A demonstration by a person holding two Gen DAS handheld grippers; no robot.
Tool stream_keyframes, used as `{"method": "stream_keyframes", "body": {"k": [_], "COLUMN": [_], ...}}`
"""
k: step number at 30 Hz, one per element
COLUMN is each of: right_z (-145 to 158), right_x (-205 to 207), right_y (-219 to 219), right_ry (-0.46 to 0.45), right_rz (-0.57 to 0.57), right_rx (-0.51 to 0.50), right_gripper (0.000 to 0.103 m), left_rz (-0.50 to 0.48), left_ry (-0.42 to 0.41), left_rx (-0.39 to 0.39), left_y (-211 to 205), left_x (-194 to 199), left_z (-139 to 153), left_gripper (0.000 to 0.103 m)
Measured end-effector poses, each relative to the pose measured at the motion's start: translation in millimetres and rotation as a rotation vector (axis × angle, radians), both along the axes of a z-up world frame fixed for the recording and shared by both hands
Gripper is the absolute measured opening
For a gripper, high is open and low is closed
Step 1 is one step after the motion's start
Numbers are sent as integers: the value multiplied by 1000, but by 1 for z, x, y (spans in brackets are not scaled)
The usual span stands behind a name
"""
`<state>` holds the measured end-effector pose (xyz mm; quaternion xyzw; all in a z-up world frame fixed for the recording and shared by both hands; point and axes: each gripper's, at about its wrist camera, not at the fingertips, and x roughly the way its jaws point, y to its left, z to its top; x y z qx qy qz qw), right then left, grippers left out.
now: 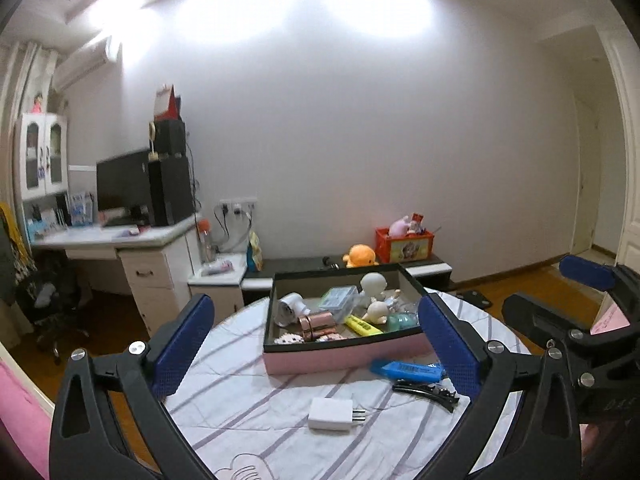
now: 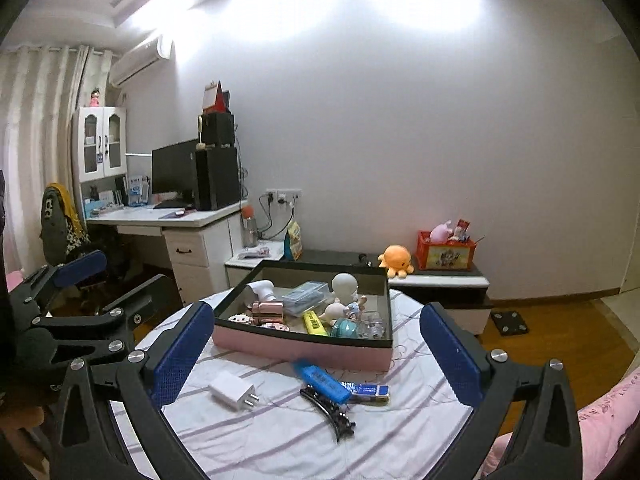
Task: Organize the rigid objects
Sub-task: 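Withdraw both open tools from the box back over the bed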
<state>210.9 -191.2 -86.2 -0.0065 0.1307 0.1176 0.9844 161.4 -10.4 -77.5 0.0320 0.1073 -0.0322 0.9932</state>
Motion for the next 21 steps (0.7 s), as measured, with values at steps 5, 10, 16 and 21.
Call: {"method": "stream_keyframes", "body": {"k": [5, 10, 16, 21], "right_z": [2, 5, 6, 0], "right_x": [-26, -37, -41, -37], "right_y": [-1, 1, 3, 1], "right_ry": [-43, -65, -76, -56], "right_rz": [-31, -37, -33, -31], "right_rx": [-8, -16, -16, -15], "right_gripper": [103, 103, 103, 103], "left_rz": [-1, 6, 14, 17], "left_ry": [-28, -50, -55, -30], "left_rx": [0, -9, -7, 3], "left_y": [-2, -1, -1, -2], "left_x": [-21, -30, -35, -28], "left_z": [3, 5, 5, -1], "left_gripper": [103, 103, 103, 103]}}
